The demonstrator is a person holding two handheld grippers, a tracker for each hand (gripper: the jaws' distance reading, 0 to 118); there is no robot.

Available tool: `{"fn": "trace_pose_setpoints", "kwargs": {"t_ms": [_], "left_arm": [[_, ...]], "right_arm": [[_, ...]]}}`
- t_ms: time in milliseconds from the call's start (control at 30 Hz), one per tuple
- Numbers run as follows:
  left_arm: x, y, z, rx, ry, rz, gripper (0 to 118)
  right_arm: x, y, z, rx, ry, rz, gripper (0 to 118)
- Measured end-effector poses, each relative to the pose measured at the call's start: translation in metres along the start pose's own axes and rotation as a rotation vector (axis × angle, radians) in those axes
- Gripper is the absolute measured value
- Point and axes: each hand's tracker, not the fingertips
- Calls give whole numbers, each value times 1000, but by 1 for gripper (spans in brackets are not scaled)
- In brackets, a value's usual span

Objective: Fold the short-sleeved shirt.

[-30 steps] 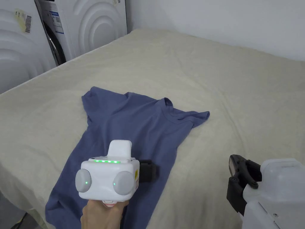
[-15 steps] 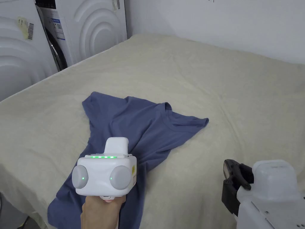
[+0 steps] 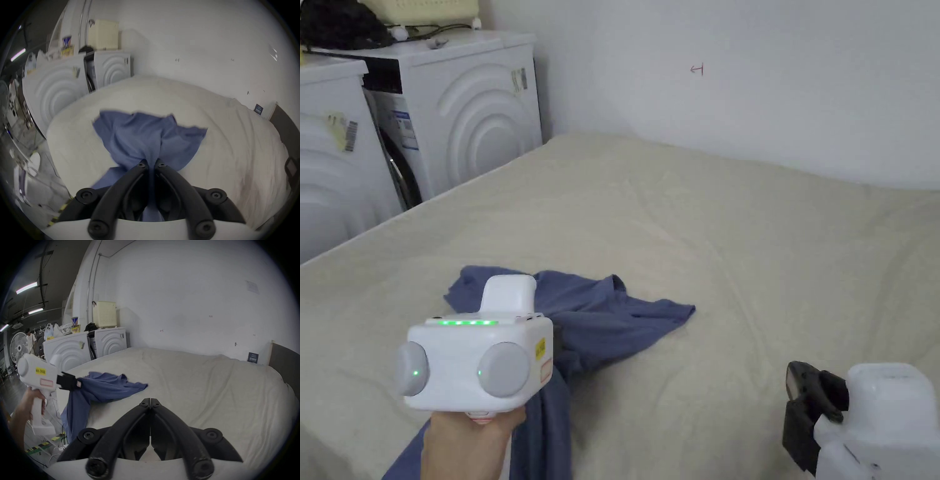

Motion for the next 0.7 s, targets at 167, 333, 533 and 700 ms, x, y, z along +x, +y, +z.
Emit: {"fn": "trace_pose_setpoints", "kwargs": {"t_ms": [167, 333, 533, 700], "left_arm": [[24, 45, 59, 178, -28, -60, 6], [70, 76, 125, 327, -75, -180, 6], [148, 86, 184, 491, -341, -312, 6], [209, 79, 189, 478, -516, -389, 6]], "right_arm": [[30, 13, 34, 75, -78, -25, 0], [65, 27, 75, 163, -189, -55, 0], [79, 36, 95, 226, -301, -114, 0], [128, 37, 160, 261, -423, -125, 0]]}}
